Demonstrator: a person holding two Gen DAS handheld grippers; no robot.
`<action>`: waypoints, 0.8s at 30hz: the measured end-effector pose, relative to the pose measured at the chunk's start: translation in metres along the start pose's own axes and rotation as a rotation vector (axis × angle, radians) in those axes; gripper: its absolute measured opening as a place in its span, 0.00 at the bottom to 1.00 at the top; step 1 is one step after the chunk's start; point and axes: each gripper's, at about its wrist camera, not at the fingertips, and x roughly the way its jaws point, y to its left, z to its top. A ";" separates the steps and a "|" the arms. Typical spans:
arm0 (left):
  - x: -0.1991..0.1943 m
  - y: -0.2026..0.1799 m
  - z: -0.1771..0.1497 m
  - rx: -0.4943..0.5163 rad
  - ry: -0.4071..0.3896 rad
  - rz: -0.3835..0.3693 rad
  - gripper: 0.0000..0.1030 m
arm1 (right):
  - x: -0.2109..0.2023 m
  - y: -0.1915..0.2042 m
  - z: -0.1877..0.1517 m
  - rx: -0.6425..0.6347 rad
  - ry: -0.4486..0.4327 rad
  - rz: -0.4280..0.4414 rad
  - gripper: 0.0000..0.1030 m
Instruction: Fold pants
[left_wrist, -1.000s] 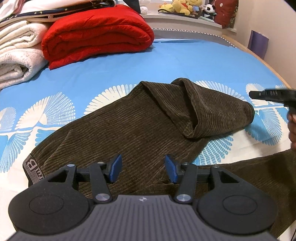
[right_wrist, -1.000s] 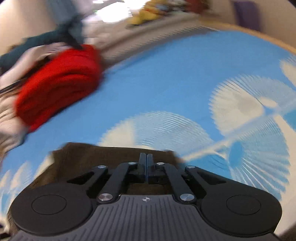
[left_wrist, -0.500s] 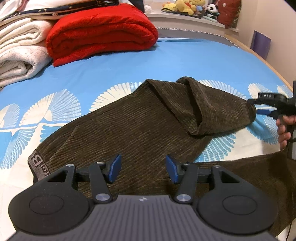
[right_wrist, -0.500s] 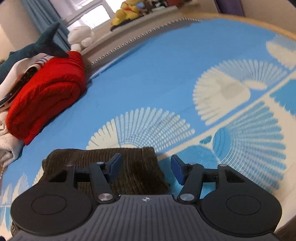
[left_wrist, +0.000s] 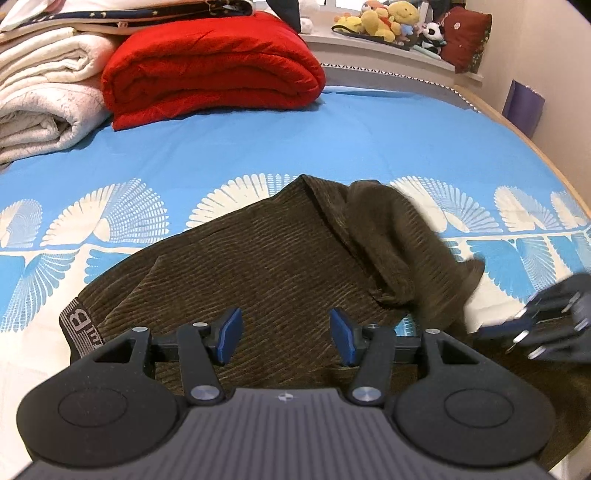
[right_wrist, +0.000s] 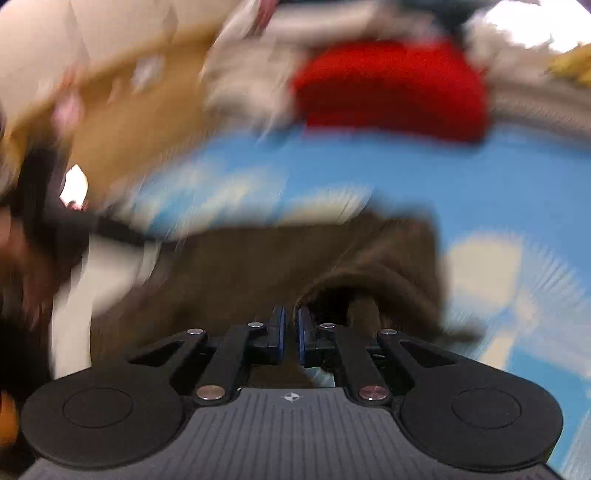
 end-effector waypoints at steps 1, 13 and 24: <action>-0.001 -0.001 0.000 0.000 -0.001 -0.003 0.57 | 0.010 0.000 -0.006 0.010 0.040 -0.028 0.10; 0.003 -0.004 -0.001 0.011 0.010 0.005 0.57 | 0.006 -0.053 0.001 0.495 -0.116 0.006 0.51; 0.014 -0.009 -0.003 0.028 0.026 0.001 0.57 | 0.024 -0.120 -0.031 1.091 -0.259 0.005 0.14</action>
